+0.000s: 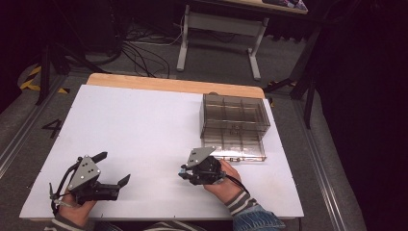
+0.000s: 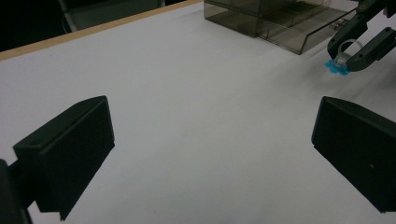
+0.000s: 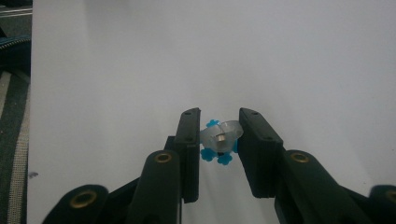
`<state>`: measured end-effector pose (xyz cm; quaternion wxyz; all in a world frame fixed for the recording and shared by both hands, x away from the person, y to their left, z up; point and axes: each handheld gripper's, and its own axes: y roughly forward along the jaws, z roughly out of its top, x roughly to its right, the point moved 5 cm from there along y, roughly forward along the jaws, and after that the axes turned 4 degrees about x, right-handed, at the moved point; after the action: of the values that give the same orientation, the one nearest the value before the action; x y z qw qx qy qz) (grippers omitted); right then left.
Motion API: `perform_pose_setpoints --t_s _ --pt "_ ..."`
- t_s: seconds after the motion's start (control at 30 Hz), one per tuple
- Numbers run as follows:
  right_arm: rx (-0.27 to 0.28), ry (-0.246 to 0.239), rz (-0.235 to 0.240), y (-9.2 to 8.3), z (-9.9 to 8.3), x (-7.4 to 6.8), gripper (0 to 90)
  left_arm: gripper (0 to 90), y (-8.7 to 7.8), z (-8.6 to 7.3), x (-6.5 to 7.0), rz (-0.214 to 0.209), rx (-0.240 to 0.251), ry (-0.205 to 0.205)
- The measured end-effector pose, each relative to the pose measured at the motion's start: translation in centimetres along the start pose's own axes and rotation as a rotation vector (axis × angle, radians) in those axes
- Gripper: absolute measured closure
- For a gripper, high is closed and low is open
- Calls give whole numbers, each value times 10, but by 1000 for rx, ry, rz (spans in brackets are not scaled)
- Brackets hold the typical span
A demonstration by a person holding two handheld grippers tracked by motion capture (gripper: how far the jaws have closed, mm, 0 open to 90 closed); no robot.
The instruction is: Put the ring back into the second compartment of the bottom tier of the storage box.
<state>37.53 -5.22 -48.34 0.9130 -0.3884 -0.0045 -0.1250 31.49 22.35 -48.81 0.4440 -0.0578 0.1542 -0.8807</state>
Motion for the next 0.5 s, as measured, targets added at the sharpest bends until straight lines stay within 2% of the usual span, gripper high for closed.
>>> perform_pose_setpoints --t_s 0.5 --pt "35 14 -43 -12 1 7 703 0 0 0 0 0 0 -1"
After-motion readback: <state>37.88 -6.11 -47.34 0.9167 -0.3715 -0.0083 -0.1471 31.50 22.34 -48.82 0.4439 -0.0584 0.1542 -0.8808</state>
